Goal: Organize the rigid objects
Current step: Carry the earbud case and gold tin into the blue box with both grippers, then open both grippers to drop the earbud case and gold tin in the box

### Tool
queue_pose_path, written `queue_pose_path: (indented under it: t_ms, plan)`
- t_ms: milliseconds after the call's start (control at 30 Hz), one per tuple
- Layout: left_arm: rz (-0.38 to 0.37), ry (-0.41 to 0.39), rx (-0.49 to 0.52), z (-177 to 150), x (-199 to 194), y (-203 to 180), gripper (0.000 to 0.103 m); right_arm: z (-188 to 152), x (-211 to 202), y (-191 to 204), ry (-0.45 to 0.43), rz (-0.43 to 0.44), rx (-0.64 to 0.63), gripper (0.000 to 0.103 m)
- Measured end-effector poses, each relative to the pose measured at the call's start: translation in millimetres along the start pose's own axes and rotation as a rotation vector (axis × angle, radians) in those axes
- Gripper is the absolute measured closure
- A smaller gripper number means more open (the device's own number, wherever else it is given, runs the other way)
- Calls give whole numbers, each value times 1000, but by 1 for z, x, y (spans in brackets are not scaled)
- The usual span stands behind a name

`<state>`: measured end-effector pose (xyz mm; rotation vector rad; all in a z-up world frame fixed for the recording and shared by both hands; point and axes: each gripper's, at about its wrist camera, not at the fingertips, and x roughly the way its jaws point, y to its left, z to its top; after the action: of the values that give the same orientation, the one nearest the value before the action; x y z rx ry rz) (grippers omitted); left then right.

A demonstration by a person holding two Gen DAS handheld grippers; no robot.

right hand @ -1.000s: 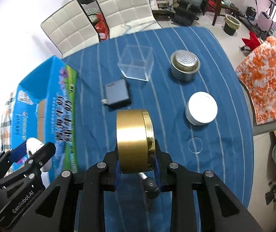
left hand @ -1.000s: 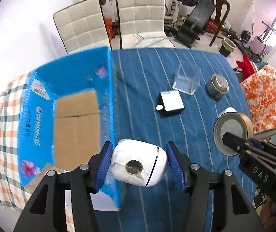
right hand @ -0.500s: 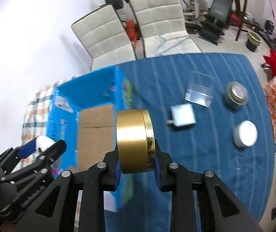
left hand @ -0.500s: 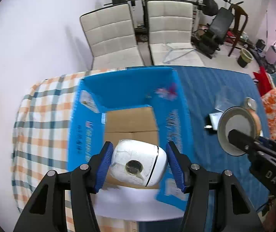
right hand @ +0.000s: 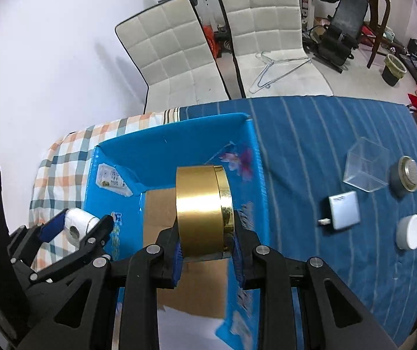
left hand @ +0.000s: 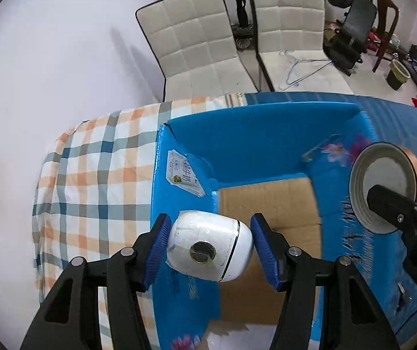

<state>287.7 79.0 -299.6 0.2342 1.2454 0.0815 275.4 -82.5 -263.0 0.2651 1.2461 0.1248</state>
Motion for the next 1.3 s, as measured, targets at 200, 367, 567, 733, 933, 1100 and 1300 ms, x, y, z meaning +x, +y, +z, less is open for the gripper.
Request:
queue_pose_path:
  t_ms: [200,367,567,733,933,1100,1300]
  plan:
    - [-38,82,-25,6,48,5,49,12,62,6,74,-3,22,74]
    - [-88,133,-55,9,76,3,49,17,106,8,124,-33,14,74]
    - [-102,186,-19,13,92,-9,48,23,141,13,183,-48,-18,74]
    - [-94,234,22,13,102,-22,48,27,157,14,235,-60,-41,73]
    - [-114,296,47,11,109,-34,48,30,174,15,286,-86,-66,73]
    - [-128,311,36,16,107,-31,44,34,178,18,307,-97,-72,71]
    - [-119,303,9,16,90,-25,13,38,169,22,325,-86,-88,60]
